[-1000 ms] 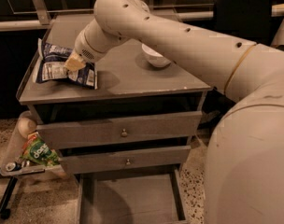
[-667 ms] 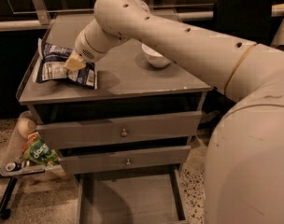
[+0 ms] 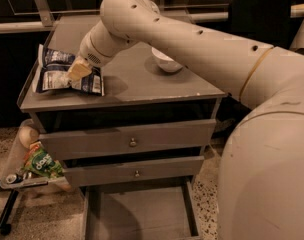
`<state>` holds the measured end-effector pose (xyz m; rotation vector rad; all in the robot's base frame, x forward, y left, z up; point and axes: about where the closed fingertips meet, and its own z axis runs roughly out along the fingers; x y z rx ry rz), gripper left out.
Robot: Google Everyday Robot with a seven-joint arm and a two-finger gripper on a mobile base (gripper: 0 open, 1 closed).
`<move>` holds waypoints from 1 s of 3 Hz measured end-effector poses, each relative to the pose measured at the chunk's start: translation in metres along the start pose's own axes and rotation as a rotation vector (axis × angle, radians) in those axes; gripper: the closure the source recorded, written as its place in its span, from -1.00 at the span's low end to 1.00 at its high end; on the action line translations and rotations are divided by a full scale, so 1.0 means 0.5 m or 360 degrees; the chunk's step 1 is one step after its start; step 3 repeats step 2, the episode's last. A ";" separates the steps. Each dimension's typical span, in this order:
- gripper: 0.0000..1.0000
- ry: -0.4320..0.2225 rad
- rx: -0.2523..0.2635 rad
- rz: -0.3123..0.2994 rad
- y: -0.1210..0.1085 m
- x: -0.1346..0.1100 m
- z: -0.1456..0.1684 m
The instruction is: Pick blue chip bag from bottom drawer and place on counter
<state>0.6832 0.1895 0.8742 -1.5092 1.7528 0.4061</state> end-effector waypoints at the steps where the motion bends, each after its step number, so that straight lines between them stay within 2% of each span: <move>1: -1.00 0.0000 0.0000 0.0000 0.000 0.000 0.000; 3: -1.00 0.0000 0.0000 0.0000 0.000 0.000 0.000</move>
Offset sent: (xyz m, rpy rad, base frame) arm 0.0000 0.0000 0.0000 0.0000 0.0000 0.0000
